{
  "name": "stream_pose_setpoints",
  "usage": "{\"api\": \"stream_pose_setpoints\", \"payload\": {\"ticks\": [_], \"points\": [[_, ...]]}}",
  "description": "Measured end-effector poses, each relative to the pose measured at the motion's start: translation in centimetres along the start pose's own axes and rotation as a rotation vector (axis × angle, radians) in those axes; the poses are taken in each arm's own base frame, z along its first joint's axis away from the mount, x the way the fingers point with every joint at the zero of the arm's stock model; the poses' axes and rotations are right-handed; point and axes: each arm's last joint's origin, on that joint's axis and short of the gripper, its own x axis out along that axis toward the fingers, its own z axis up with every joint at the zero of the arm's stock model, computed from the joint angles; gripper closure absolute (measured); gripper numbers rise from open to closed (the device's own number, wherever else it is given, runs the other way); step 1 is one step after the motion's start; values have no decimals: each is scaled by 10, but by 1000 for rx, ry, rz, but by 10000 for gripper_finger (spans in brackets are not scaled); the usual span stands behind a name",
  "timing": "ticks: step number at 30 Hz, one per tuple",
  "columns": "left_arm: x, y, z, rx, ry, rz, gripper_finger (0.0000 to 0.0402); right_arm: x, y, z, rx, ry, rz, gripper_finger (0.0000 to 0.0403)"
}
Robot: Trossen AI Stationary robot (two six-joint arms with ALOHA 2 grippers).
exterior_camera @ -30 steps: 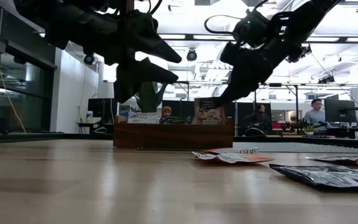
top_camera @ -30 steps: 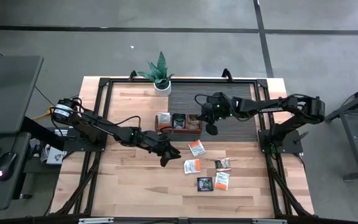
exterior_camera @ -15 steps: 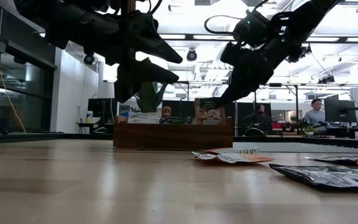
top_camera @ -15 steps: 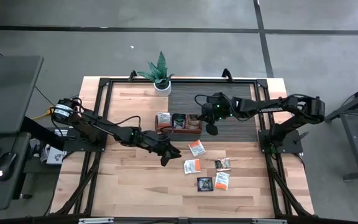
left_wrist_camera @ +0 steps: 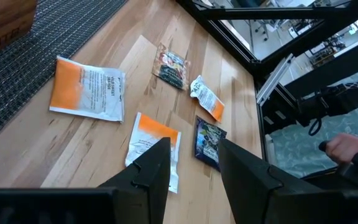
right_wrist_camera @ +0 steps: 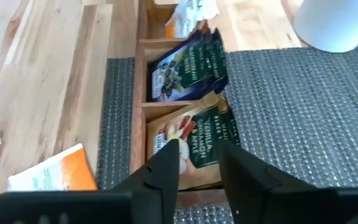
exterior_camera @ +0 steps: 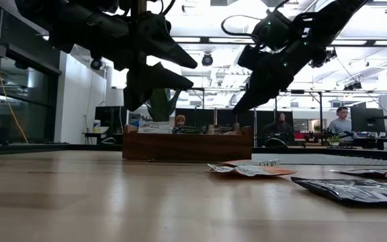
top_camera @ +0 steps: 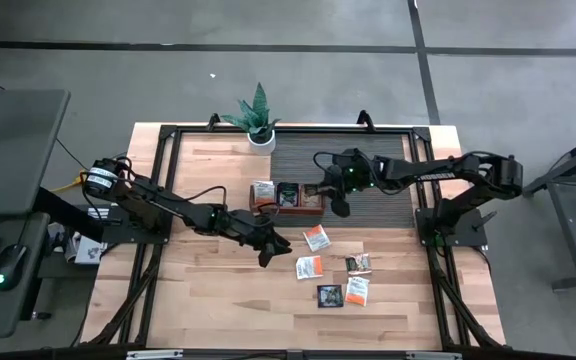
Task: Pick & Place Tea
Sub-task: Put the brown tea bag into the right section of the wooden organizer
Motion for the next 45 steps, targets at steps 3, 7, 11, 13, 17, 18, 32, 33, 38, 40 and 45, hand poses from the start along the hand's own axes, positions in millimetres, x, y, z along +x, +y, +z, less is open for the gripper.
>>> {"api": "stream_pose_setpoints", "payload": {"ticks": [3,7,11,13,17,18,32,33,38,40,45], "points": [[0,0,0,0,0,0,268,-4,0,3,0,-18,-19,278],[0,0,0,-1,0,0,268,-17,1,11,23,-69,-32,272],[0,0,0,-4,0,0,268,-38,4,17,34,-110,-42,274],[0,0,0,-4,0,0,268,-49,5,19,41,-121,-43,274],[0,0,0,-4,-1,0,268,-71,9,21,114,-142,-44,274],[0,0,0,-4,-1,0,268,-76,10,20,132,-138,-42,274],[1,1,2,-27,-65,43,268,-94,43,-2,224,100,86,349],[1,1,2,-29,-67,45,268,-94,47,-2,216,113,96,364],[4,-1,4,-31,-76,40,268,-96,67,-12,211,224,104,395],[11,-1,4,-30,-73,46,268,-97,74,-18,208,282,68,398],[35,-8,10,-41,-65,26,268,-102,96,-28,193,360,29,401]]}}
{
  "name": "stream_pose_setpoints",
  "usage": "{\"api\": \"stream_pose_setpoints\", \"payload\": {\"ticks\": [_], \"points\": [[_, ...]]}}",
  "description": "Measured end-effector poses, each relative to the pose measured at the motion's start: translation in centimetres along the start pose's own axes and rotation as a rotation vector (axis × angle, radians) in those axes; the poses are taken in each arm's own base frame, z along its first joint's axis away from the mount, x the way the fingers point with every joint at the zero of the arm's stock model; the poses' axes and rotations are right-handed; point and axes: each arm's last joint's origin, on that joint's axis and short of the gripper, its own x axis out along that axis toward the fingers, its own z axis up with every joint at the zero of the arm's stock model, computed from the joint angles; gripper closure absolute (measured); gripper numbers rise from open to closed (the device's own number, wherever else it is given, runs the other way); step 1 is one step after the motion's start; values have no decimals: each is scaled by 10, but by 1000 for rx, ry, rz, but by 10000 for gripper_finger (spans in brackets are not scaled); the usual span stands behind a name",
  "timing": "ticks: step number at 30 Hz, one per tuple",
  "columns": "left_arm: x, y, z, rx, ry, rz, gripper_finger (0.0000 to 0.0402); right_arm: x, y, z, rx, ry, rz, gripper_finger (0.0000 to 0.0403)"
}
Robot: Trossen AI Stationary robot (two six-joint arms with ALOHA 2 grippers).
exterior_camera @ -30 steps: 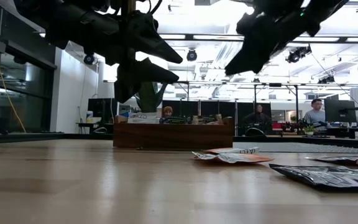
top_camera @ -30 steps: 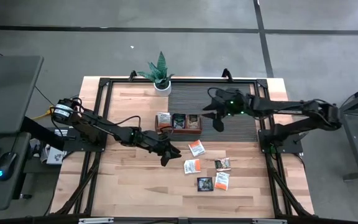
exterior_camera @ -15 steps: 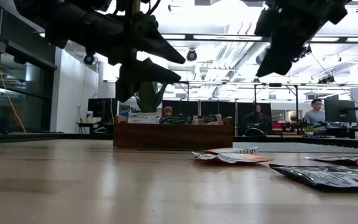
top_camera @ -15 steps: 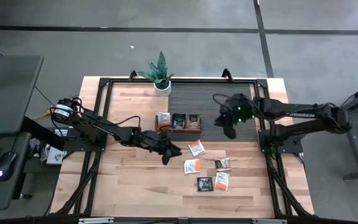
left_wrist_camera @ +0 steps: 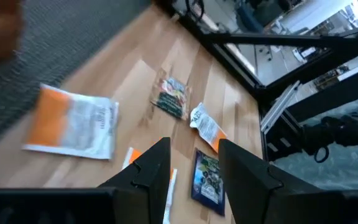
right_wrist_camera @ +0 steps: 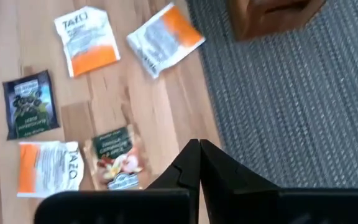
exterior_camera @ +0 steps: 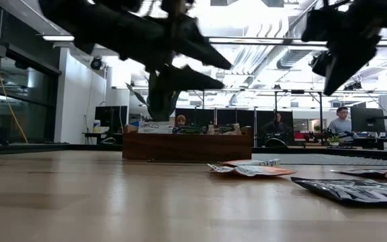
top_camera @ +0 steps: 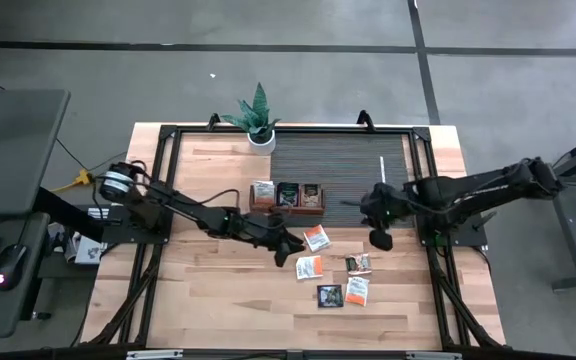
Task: Pick & Place Tea
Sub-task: Put the brown tea bag into the right section of the wooden organizer
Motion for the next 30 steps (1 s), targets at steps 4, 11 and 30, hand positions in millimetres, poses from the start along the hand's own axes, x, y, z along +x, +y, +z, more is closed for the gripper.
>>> {"api": "stream_pose_setpoints", "payload": {"ticks": [4,11,30], "points": [[26,-2,-3,-11,51,-12,268,-1,17,-10,16,17,-21,401],[58,-13,0,-10,175,-23,268,9,41,-47,127,-4,-14,402],[98,-33,9,31,277,-101,268,41,88,-98,417,-48,81,403]]}}
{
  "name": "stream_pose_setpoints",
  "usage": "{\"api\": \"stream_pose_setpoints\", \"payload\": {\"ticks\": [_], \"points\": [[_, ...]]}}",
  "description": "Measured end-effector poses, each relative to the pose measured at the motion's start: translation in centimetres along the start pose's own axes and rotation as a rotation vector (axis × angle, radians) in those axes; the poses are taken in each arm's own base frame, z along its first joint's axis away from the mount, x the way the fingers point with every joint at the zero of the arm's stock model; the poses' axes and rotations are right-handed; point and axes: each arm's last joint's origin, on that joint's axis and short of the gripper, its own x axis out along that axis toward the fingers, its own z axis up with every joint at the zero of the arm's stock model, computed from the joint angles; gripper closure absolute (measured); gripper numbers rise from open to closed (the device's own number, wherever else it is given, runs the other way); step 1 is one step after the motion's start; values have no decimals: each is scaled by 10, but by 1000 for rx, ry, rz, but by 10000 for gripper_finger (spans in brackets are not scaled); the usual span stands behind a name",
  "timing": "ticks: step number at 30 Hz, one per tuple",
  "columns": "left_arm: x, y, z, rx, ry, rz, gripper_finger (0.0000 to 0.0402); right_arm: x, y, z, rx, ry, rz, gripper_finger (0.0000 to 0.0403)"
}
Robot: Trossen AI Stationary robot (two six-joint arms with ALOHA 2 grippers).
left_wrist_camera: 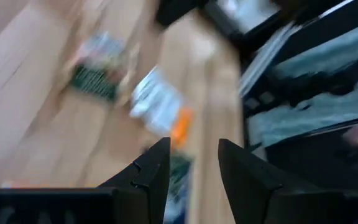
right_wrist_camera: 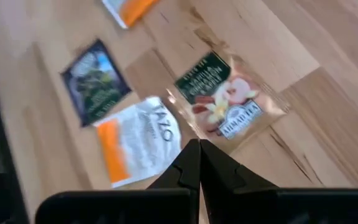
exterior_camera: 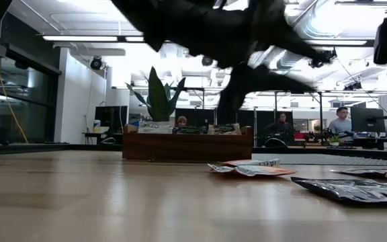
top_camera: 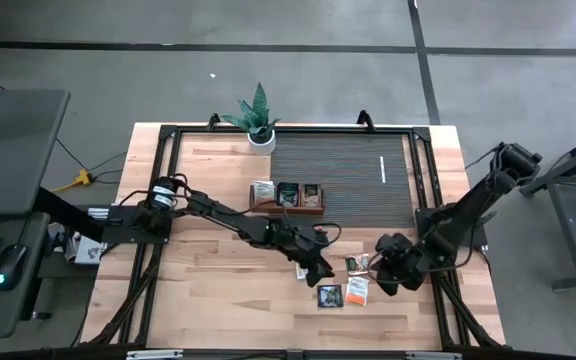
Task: Pick & Place Tea
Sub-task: Put the brown tea bag into the right section of the wooden organizer
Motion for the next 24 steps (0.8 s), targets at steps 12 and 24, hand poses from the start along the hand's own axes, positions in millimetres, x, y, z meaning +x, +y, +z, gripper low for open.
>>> {"api": "stream_pose_setpoints", "payload": {"ticks": [12,24], "points": [[24,5,2,-53,0,33,268,13,0,-4,-10,2,-48,403],[30,14,1,-180,-65,143,268,14,-1,-4,-102,-34,-77,403]]}}
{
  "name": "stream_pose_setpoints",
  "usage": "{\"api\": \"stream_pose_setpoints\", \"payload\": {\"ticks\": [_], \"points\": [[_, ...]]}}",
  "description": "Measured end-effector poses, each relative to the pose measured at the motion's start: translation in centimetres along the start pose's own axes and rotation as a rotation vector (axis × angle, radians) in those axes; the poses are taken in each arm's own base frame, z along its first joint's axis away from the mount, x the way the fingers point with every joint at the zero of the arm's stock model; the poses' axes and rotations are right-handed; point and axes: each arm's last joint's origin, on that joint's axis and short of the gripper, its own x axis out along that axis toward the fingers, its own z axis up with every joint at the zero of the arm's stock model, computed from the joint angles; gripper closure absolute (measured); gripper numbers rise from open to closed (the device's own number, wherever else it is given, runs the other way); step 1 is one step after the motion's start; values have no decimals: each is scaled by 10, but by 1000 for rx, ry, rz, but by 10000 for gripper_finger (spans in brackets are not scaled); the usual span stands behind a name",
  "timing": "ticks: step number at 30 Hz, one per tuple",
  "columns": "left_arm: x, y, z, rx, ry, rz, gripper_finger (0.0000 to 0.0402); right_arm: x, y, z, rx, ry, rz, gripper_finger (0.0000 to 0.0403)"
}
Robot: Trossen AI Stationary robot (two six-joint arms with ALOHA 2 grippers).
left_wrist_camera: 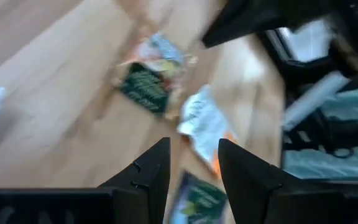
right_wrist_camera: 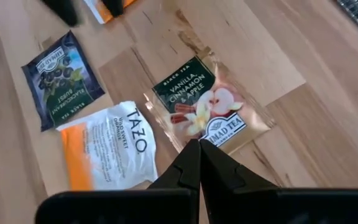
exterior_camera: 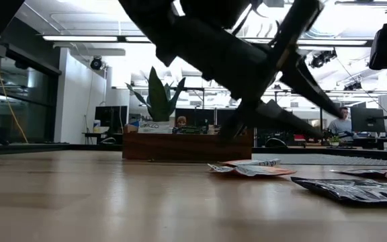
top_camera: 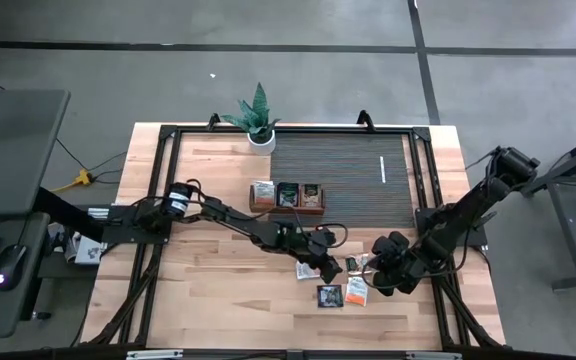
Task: Pick & Place Tea
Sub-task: Put the brown tea bag into the right section of the wooden organizer
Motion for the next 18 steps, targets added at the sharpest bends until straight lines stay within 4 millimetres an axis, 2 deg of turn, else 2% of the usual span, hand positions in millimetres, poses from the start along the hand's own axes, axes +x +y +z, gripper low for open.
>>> {"api": "stream_pose_setpoints", "payload": {"ticks": [9,18], "points": [[0,-1,1,-11,-22,1,268,2,1,0,2,-5,6,403],[0,-1,1,-10,-23,2,268,15,6,-6,23,8,-3,403]]}}
